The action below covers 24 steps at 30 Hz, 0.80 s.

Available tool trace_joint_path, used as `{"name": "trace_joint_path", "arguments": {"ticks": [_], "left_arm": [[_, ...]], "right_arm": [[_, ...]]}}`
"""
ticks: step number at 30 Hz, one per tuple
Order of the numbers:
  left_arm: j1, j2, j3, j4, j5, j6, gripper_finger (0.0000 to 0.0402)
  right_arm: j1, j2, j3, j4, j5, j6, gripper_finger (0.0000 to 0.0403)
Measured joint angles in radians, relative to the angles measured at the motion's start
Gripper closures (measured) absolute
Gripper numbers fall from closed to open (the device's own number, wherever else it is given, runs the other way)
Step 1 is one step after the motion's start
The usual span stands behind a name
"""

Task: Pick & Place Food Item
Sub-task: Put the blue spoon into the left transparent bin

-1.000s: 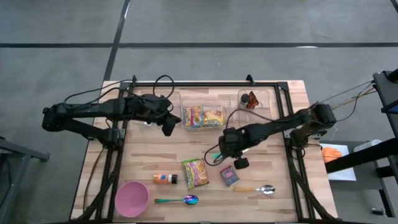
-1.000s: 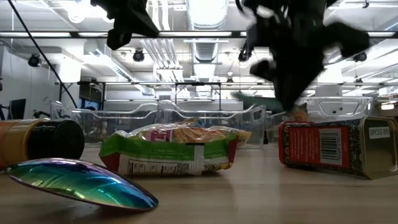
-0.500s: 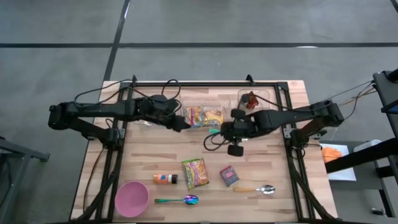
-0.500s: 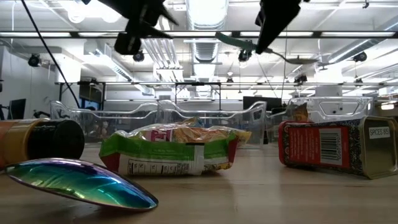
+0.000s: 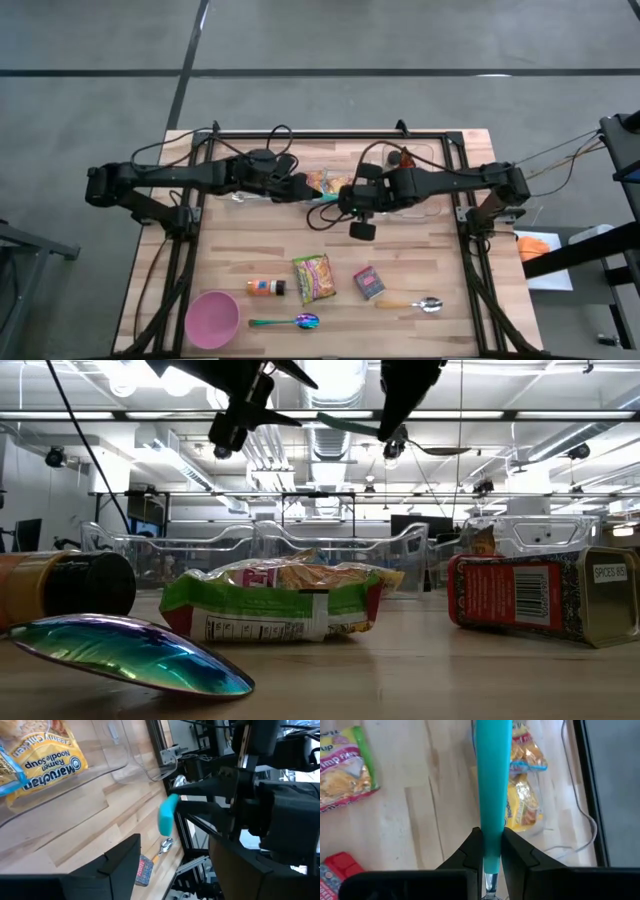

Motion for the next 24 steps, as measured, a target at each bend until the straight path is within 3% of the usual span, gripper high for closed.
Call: {"name": "trace_joint_path", "arguments": {"ticks": [19, 24], "left_arm": [[0.0, 0.0, 0.0, 0.037, -0.057, 0.012, 0.0162], [0.0, 0.0, -0.001, 0.036, -0.057, 0.012, 0.018]], "right_arm": [[-0.018, 0.019, 0.064, 0.044, -0.001, -0.049, 0.0367], [-0.019, 0.019, 0.064, 0.078, -0.001, -0.052, 0.0367]]}}
